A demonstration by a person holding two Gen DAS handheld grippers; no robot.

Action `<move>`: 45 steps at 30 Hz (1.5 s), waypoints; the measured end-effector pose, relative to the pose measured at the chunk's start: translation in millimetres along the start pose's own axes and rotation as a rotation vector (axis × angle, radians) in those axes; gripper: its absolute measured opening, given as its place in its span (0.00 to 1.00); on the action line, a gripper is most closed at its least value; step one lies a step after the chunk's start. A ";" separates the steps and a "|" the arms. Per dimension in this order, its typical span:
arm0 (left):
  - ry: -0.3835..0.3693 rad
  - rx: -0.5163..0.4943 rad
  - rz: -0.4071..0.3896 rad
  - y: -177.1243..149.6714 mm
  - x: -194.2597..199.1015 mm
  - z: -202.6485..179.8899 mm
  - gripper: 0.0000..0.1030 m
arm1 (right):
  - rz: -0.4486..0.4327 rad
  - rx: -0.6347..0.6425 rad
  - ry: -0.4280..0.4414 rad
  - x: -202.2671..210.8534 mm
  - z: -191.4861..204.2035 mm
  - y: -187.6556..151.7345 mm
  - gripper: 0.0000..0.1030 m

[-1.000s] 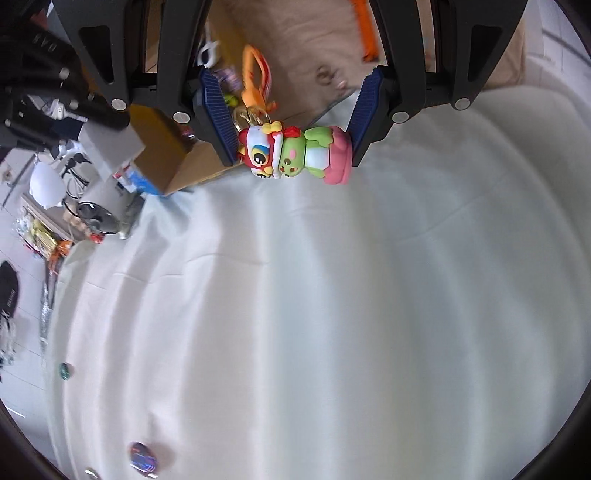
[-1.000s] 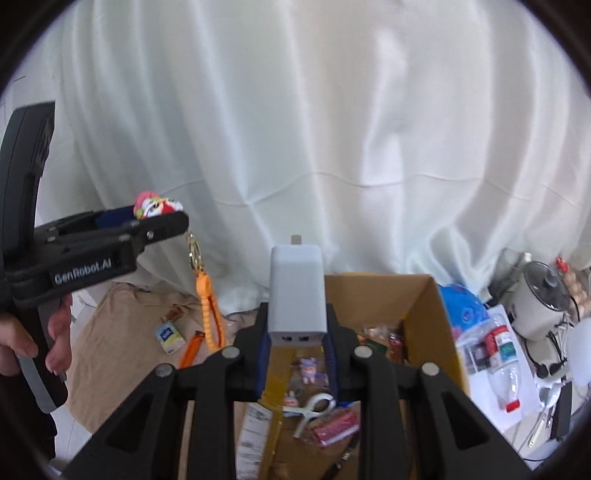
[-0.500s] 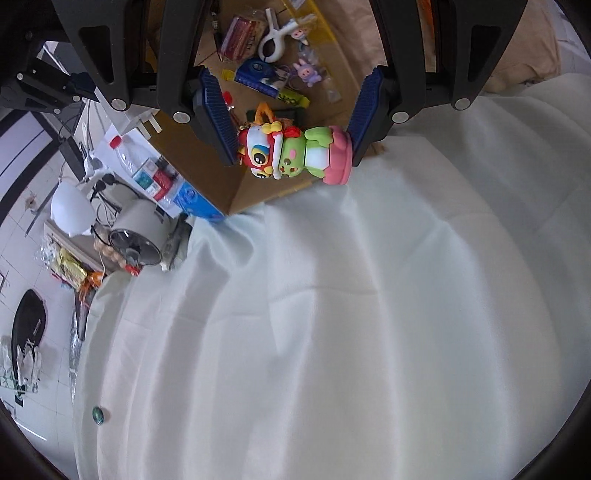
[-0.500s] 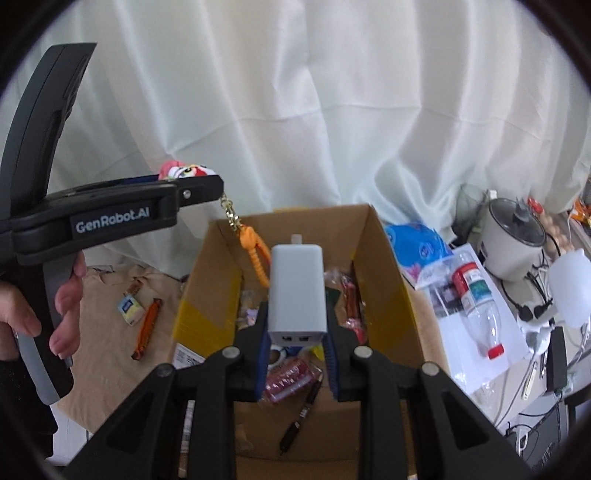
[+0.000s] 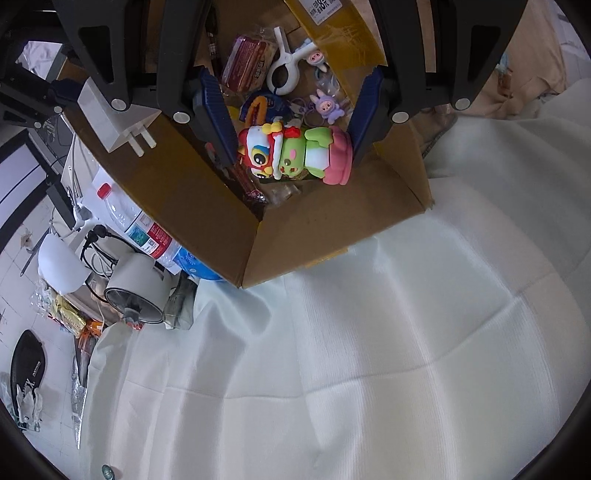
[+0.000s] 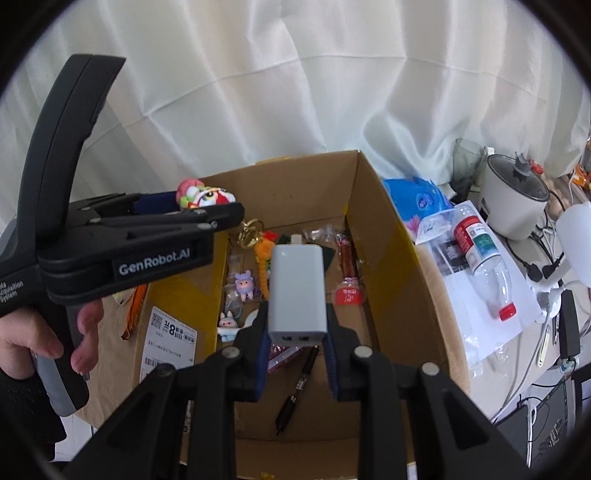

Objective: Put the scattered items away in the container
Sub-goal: 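Carry the keychain toy and charger in both tools over the cardboard box, then open the left tool to drop the keychain toy while the right tool releases the charger, then move the right tool to the orange snack bar while the left tool approaches the tissue pack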

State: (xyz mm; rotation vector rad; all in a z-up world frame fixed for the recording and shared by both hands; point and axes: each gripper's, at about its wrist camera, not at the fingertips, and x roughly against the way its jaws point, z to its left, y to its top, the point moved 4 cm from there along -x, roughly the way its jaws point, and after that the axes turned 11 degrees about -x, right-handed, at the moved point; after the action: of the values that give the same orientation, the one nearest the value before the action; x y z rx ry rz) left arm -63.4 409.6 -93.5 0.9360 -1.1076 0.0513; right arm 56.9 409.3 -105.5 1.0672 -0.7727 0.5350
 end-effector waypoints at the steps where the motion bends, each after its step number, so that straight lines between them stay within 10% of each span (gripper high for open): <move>1: -0.002 0.001 0.001 -0.4 -0.2 0.4 0.58 | 0.002 -0.003 -0.001 -0.3 -0.8 -0.1 0.29; 13: 0.008 0.009 0.012 -2.0 1.1 9.6 0.58 | 0.018 0.026 -0.034 -5.0 -0.2 -2.4 0.30; 22: 0.033 -0.011 -0.005 2.7 3.9 11.0 0.61 | -0.027 0.063 -0.043 6.5 6.2 2.7 0.76; 26: 0.027 0.007 -0.012 7.0 7.3 13.9 0.98 | -0.025 0.046 -0.041 8.6 3.2 2.6 0.78; 45: 0.064 0.047 -0.021 -4.5 34.0 36.4 0.99 | -0.028 0.065 -0.045 16.9 16.3 -0.8 0.78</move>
State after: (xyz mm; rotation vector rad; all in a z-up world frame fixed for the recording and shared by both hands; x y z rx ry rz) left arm -71.6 369.0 -65.5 0.9812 -1.0413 0.0899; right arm 63.2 394.5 -88.4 1.1518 -0.7828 0.5162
